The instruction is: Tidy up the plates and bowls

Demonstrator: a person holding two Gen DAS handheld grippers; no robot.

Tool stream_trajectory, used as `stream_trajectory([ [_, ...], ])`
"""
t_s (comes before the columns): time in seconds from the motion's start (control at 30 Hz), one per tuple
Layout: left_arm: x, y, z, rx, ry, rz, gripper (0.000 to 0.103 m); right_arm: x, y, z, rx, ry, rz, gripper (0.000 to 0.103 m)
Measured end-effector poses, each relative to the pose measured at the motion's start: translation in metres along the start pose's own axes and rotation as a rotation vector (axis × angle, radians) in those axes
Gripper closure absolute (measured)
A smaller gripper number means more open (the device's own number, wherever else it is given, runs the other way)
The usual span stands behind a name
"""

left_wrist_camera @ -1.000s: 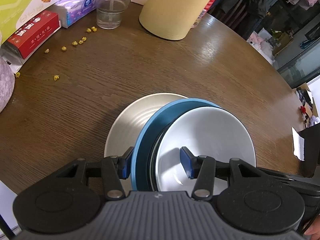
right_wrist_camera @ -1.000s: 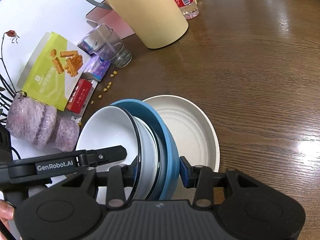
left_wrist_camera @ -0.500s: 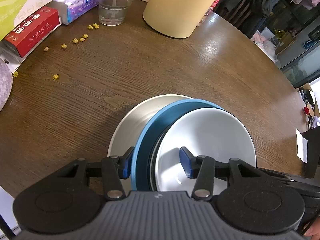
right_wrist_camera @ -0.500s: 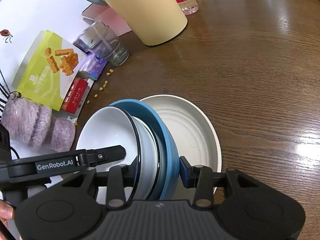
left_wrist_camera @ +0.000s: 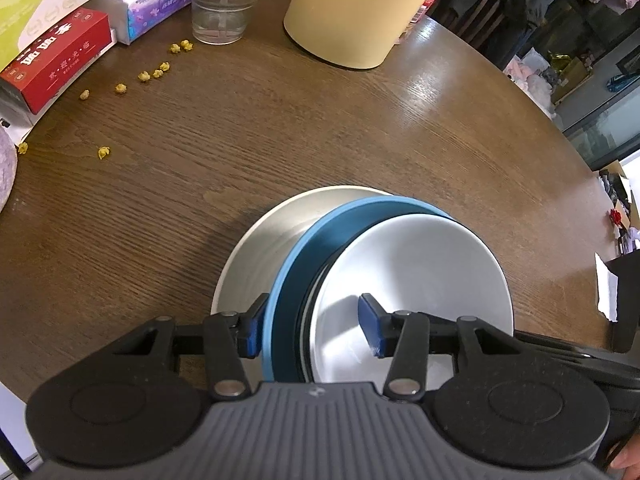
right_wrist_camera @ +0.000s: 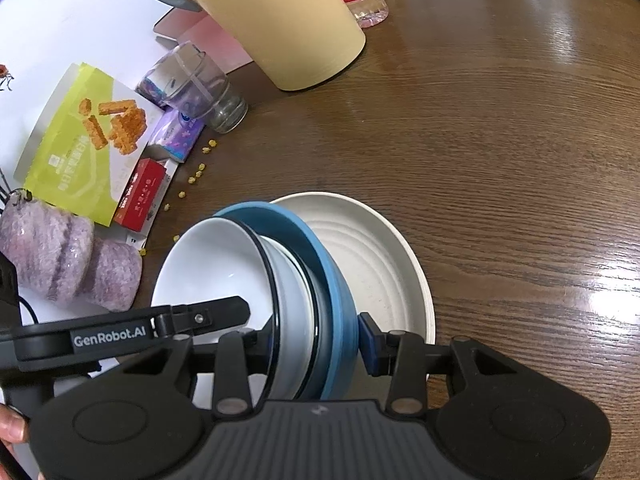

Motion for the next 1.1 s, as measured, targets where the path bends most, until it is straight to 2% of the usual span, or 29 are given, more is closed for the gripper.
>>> stream_trajectory([
  [0.27,0.000,0.000,0.000,0.002,0.002,-0.002,0.055,0.001,-0.001,0.001,0.001,-0.002,0.003,0.065],
  [0.43,-0.003,0.000,0.000,0.003,-0.011,-0.013,0.047,-0.001,0.001,-0.001,-0.013,-0.002,0.000,0.061],
  [0.57,-0.009,-0.002,-0.002,0.009,-0.028,-0.011,0.038,-0.007,0.002,-0.003,-0.016,-0.017,-0.001,0.048],
  [0.63,-0.013,-0.002,-0.004,0.009,-0.040,-0.011,0.029,-0.012,0.002,-0.004,-0.017,-0.027,-0.001,0.044],
  [0.8,-0.022,0.000,-0.007,0.010,-0.066,-0.015,0.016,-0.024,0.002,-0.008,-0.017,-0.057,0.000,0.028],
  [0.87,-0.026,0.000,-0.009,0.013,-0.078,-0.018,0.012,-0.030,0.001,-0.011,-0.012,-0.071,0.001,0.016],
  [0.93,-0.033,-0.001,-0.012,0.014,-0.104,-0.018,0.003,-0.036,0.000,-0.014,-0.008,-0.086,0.006,0.012],
  [1.03,-0.042,-0.003,-0.017,0.026,-0.151,-0.022,0.000,-0.043,-0.001,-0.019,-0.001,-0.105,0.002,0.002],
  [1.1,-0.046,-0.006,-0.020,0.037,-0.166,-0.018,0.000,-0.049,0.000,-0.023,-0.001,-0.120,-0.005,0.000],
])
Point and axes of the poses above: each gripper's, at about its wrist camera, not at the fingertips, and x roughly the way its jaws point, y to its left, z to its top, the point moved 2 cm from there along x, roughly the way its jaws point, and after that the axes turned 1 degree about y, right-handed, at the moved point
